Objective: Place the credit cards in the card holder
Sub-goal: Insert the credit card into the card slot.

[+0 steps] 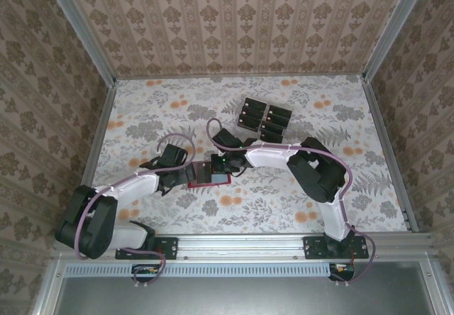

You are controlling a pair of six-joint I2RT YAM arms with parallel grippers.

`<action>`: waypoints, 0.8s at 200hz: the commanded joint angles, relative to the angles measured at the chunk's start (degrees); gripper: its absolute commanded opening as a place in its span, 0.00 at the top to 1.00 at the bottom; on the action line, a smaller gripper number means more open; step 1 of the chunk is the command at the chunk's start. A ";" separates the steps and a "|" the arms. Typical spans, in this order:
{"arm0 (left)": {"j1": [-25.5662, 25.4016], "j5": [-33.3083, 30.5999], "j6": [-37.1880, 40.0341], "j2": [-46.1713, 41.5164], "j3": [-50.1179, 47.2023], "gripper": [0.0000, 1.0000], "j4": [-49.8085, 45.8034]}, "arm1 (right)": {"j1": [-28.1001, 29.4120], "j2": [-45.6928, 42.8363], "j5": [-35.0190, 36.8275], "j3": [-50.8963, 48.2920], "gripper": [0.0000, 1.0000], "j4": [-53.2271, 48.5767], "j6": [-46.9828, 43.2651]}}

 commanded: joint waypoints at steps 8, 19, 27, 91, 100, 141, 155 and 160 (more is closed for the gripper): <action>-0.20 1.31 0.64 1.68 -0.97 0.00 1.87 | 0.87 1.92 0.04 2.66 0.97 -2.84 -1.20; -0.30 1.40 0.63 1.88 -1.05 0.00 2.06 | 1.13 1.99 -0.18 3.13 0.97 -2.98 -1.20; -0.33 1.45 0.69 1.97 -1.14 0.00 2.24 | 1.33 2.11 -0.27 3.48 0.97 -3.13 -1.20; -0.81 2.24 0.37 2.32 -0.93 0.00 2.89 | 2.60 4.54 -0.69 7.22 0.97 -4.56 -1.56; -0.82 2.32 0.46 2.23 -0.73 0.00 2.74 | 2.67 4.99 -0.73 7.58 0.97 -4.82 -1.63; -0.83 2.46 0.84 1.31 0.26 0.00 1.73 | 2.35 3.82 0.52 5.48 0.97 -4.60 -2.11; -0.82 2.52 1.01 0.96 0.60 0.00 1.38 | 2.01 3.29 0.57 3.90 0.97 -4.02 -2.08; -0.86 2.58 0.98 0.83 0.69 0.00 1.37 | 1.90 3.11 0.61 3.42 0.97 -3.89 -1.94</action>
